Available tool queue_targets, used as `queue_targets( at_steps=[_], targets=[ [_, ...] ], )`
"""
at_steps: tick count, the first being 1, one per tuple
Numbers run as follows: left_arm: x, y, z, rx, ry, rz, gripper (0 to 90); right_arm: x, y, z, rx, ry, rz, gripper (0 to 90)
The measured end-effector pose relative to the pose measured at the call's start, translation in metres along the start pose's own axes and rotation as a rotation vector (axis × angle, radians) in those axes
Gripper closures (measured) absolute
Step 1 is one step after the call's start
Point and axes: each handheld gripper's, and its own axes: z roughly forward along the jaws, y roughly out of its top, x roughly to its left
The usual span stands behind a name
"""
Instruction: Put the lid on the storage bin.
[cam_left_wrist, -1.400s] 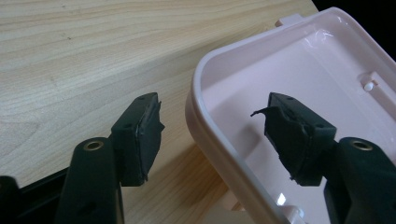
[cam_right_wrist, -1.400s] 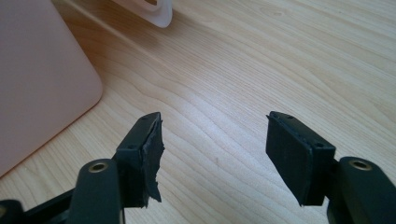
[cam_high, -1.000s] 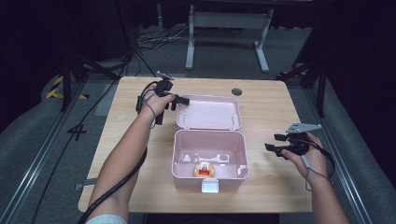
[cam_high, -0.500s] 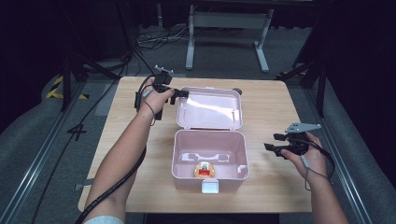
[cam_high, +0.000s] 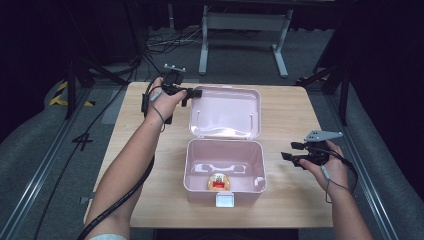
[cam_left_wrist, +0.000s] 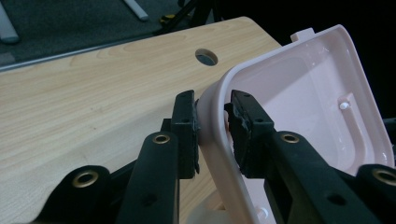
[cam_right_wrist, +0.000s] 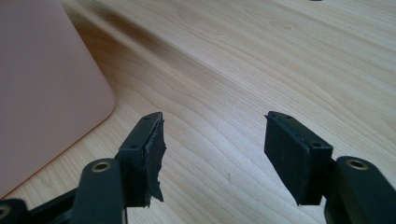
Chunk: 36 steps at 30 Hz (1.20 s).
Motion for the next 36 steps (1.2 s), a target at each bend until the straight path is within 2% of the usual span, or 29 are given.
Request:
queue_targets(
  at_steps=[6,15,19,21,26,28,29,31,32,36],
  targets=[
    [-0.009,0.004,-0.014,-0.031,-0.006,0.026,74.8,0.001,0.003,0.002,-0.003,0.004,-0.006,39.5],
    [-0.029,0.011,-0.037,-0.05,0.003,0.101,76.3,0.0,0.006,0.004,-0.005,0.011,-0.012,39.9],
    [-0.035,0.01,-0.044,-0.063,0.0,0.114,76.2,0.001,0.007,0.004,-0.005,0.013,-0.013,40.0],
    [-0.039,0.01,-0.049,-0.072,-0.002,0.139,76.0,0.002,0.008,0.004,-0.005,0.015,-0.019,40.2],
    [-0.046,0.006,-0.058,-0.099,-0.019,0.161,74.2,0.004,0.01,0.002,-0.019,0.02,-0.021,41.0],
    [-0.047,0.004,-0.061,-0.114,-0.032,0.164,73.5,0.004,0.011,0.001,-0.019,0.02,-0.021,43.6],
    [-0.05,0.002,-0.065,-0.125,-0.035,0.175,73.0,0.007,0.013,-0.002,-0.04,0.022,-0.02,49.1],
    [-0.052,0.001,-0.067,-0.132,-0.039,0.183,72.8,0.007,0.013,-0.003,-0.046,0.024,-0.019,51.6],
    [-0.056,-0.001,-0.071,-0.14,-0.051,0.195,71.6,0.01,0.016,-0.007,-0.065,0.032,-0.013,56.7],
    [-0.059,-0.004,-0.077,-0.149,-0.079,0.204,69.7,0.014,0.019,-0.011,-0.08,0.034,-0.016,60.4]
  ],
)
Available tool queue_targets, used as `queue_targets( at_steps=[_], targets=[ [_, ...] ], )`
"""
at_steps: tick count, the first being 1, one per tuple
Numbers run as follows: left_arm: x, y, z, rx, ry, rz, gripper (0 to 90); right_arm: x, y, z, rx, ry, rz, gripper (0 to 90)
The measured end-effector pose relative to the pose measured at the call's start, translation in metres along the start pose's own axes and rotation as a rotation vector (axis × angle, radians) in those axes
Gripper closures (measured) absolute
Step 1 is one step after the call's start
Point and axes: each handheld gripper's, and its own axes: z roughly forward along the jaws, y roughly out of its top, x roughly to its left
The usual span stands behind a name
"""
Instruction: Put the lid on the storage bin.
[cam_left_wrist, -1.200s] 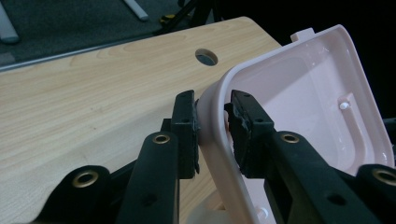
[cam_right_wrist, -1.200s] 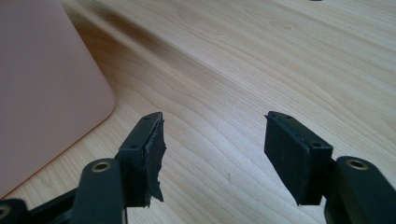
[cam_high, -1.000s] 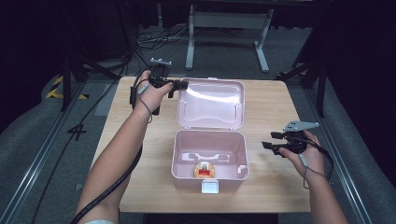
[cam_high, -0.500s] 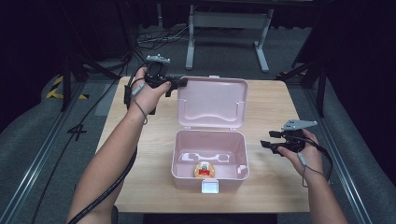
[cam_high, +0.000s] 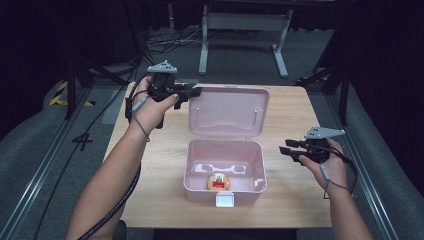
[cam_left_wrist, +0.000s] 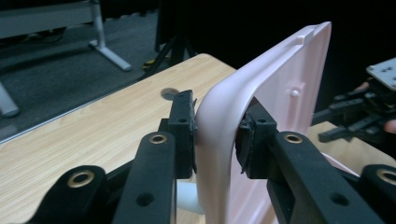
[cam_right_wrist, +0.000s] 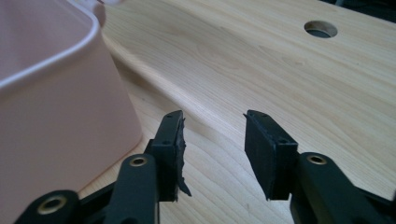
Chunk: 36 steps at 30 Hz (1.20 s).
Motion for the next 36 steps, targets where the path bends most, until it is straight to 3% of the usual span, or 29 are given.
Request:
queue_targets(
  at_steps=[11,21,24,31,36],
  targets=[
    [-0.021,-0.009,-0.02,-0.032,-0.034,0.077,65.0,0.007,0.007,-0.006,-0.017,0.039,0.009,67.2],
    [-0.034,-0.021,-0.032,-0.053,-0.071,0.104,60.5,0.015,0.011,-0.011,-0.027,0.08,0.041,74.5],
    [-0.039,-0.026,-0.036,-0.06,-0.08,0.131,59.3,0.019,0.014,-0.015,-0.05,0.135,0.054,78.2],
    [-0.048,-0.033,-0.042,-0.059,-0.091,0.169,57.0,0.03,0.022,-0.02,-0.069,0.202,-0.008,82.3],
    [-0.049,-0.039,-0.043,-0.06,-0.122,0.156,54.4,0.039,0.027,-0.023,-0.071,0.241,-0.024,86.7]
  ],
)
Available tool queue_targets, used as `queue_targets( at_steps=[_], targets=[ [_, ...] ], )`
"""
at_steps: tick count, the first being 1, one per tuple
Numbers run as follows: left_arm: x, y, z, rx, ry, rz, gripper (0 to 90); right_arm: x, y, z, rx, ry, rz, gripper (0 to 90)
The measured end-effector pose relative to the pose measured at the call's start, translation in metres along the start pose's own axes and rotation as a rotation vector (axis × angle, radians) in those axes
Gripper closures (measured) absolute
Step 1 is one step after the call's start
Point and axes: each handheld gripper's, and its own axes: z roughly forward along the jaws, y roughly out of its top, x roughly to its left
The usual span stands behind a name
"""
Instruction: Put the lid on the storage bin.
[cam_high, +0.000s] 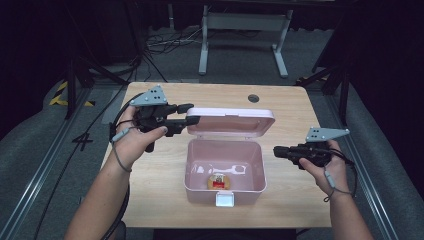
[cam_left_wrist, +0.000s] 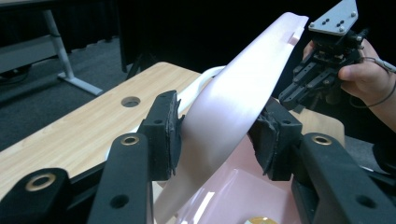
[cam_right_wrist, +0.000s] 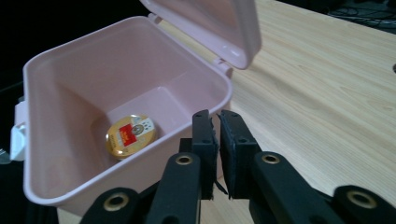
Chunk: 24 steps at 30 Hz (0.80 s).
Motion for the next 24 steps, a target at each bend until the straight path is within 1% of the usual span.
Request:
queue_targets(
  at_steps=[2,3,5,7,8,12,15,17,19,24],
  targets=[
    [-0.001,-0.002,0.0,0.011,-0.023,-0.006,51.9,0.005,0.002,0.0,0.008,0.019,-0.005,88.0],
    [-0.003,-0.004,0.0,0.012,-0.028,-0.005,50.9,0.007,0.003,0.001,0.01,0.026,-0.008,88.5],
    [-0.005,-0.006,-0.001,0.014,-0.029,0.003,50.1,0.01,0.004,0.001,0.01,0.043,-0.011,89.3],
    [-0.006,-0.007,-0.001,0.015,-0.034,0.007,49.0,0.013,0.006,0.002,0.012,0.049,-0.021,89.7],
    [-0.008,-0.009,-0.001,0.02,-0.038,0.018,48.4,0.015,0.007,0.002,0.01,0.057,-0.028,89.9],
    [-0.01,-0.011,-0.002,0.023,-0.043,0.022,46.6,0.019,0.01,0.002,0.009,0.069,-0.045,90.0],
    [-0.012,-0.014,-0.002,0.032,-0.054,0.019,44.8,0.021,0.01,0.003,-0.001,0.088,-0.047,90.0],
    [-0.013,-0.016,-0.002,0.047,-0.062,0.015,41.4,0.022,0.011,0.003,0.001,0.088,-0.049,90.0],
    [-0.014,-0.017,-0.002,0.048,-0.06,0.014,40.0,0.024,0.012,0.003,0.001,0.09,-0.059,90.0],
    [-0.018,-0.02,-0.003,0.074,-0.06,0.034,36.9,0.028,0.014,0.004,-0.002,0.102,-0.073,90.0]
  ],
)
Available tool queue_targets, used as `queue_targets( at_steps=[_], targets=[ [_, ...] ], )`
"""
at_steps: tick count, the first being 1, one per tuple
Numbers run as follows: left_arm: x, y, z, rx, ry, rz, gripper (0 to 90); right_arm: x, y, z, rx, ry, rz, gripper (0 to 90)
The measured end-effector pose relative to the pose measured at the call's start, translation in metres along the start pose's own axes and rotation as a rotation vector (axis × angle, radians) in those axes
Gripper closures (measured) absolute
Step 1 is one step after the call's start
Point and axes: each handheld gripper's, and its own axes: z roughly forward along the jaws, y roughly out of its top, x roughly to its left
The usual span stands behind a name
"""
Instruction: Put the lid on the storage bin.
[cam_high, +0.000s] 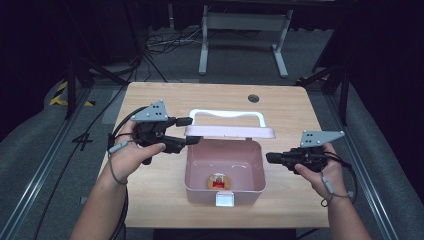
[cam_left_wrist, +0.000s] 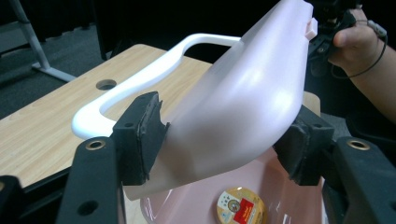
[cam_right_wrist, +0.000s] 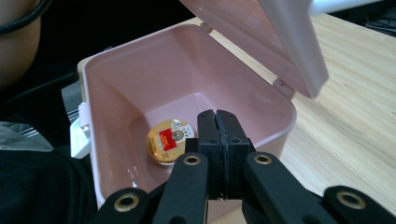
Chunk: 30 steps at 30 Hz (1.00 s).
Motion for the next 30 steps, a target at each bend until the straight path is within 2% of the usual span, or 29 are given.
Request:
queue_targets(
  at_steps=[2,9,12,16,17,19,30],
  targets=[
    [-0.001,-0.001,0.0,0.01,0.0,0.009,36.0,0.002,0.001,0.001,0.0,0.006,-0.005,90.0],
    [-0.001,-0.004,0.0,0.052,-0.009,0.001,31.5,0.006,0.003,0.002,-0.029,0.034,-0.011,88.9],
    [0.0,-0.008,0.001,0.118,-0.03,-0.028,30.3,0.007,0.004,0.002,-0.044,0.046,-0.008,88.6],
    [-0.003,-0.012,0.001,0.123,-0.034,0.002,28.9,0.007,0.005,0.002,-0.059,0.059,-0.003,88.8],
    [-0.004,-0.013,0.0,0.154,-0.033,-0.004,28.8,0.007,0.006,0.003,-0.063,0.062,-0.003,88.9],
    [-0.004,-0.014,-0.001,0.172,-0.04,-0.011,29.0,0.008,0.006,0.003,-0.071,0.067,-0.004,88.9],
    [-0.006,-0.021,-0.008,0.221,-0.061,-0.011,31.5,0.011,0.009,0.003,-0.089,0.066,-0.019,89.3]
  ],
)
